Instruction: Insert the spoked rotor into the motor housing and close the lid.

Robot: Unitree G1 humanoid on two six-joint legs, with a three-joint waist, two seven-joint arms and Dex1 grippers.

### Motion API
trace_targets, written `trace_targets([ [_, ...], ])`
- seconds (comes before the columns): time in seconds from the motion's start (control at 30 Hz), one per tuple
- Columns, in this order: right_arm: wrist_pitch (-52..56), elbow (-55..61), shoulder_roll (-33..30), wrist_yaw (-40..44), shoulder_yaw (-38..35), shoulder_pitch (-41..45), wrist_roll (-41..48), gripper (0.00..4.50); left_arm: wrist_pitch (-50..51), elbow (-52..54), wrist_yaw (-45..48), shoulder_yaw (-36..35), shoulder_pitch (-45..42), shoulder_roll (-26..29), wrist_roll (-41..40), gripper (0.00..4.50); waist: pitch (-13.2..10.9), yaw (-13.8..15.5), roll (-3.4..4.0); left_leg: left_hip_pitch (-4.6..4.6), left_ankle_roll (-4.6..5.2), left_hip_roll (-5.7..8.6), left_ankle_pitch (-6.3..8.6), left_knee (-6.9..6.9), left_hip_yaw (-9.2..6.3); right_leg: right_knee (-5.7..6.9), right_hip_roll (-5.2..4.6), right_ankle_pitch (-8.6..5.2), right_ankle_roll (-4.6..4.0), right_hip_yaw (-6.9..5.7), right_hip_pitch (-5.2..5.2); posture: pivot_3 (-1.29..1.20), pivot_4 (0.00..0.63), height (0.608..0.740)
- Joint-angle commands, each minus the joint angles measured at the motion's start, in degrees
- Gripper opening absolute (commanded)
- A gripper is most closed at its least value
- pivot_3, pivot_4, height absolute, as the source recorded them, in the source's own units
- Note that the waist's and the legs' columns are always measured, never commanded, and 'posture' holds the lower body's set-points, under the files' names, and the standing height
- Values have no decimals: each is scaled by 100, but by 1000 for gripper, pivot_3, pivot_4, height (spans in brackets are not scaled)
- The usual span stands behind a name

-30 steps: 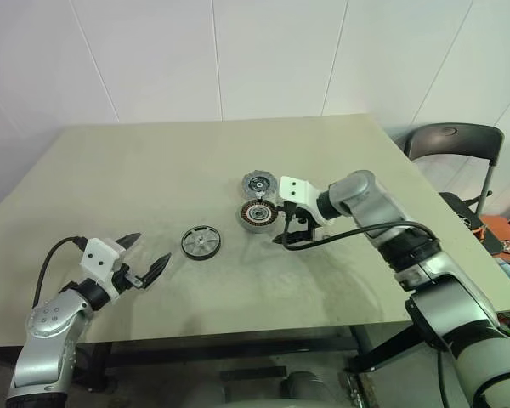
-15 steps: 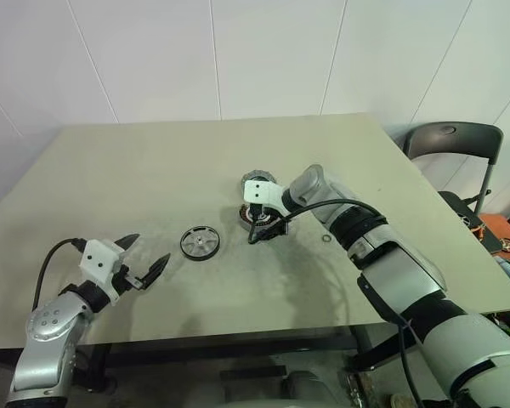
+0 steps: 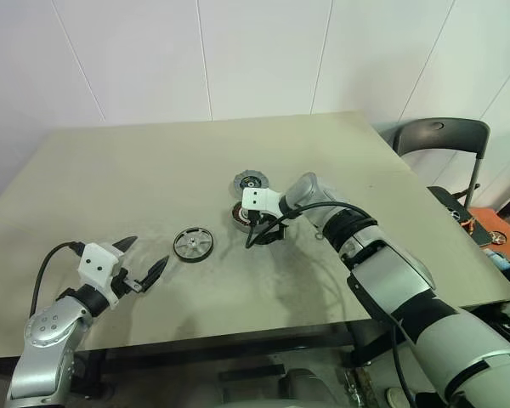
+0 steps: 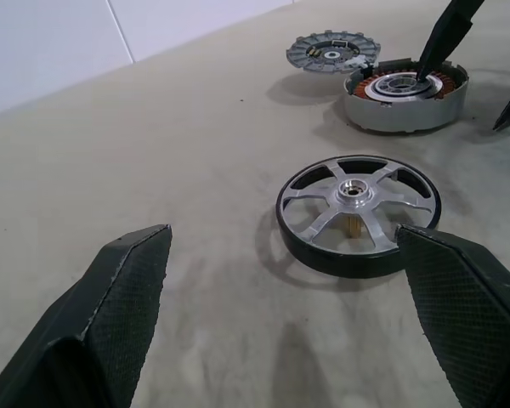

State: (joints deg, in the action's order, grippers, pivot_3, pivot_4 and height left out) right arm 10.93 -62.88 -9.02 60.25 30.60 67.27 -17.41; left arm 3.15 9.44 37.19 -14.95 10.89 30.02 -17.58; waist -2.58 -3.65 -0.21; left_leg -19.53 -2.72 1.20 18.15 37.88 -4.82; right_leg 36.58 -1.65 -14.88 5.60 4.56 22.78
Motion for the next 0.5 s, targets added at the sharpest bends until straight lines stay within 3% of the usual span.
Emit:
trace_targets([
  [0.03,-106,-48,80,-25,-125,237,-55,4091,-21,245,-34,-130,-92,50,-89,4500,0,-33,0,0,0,0,0,0,0,1,0,0,0,0,0,0,0,740],
  [0.1,-86,-76,106,4,-152,238,-58,3632,-8,247,-40,-129,-109,52,-86,4500,0,-41,0,0,0,0,0,0,0,2,0,0,0,0,1,0,0,740],
  [0.43,-157,-99,195,6,-136,246,-190,244,30,244,-63,-128,-159,56,-76,4500,0,-42,0,1,0,0,0,1,1,7,-5,0,0,-2,4,0,0,740],
  [0.5,-176,-109,207,14,-148,254,-221,50,35,261,-69,-131,-156,55,-77,4500,-2,-36,3,4,-1,0,0,4,0,17,-3,0,0,-2,4,0,0,740],
])
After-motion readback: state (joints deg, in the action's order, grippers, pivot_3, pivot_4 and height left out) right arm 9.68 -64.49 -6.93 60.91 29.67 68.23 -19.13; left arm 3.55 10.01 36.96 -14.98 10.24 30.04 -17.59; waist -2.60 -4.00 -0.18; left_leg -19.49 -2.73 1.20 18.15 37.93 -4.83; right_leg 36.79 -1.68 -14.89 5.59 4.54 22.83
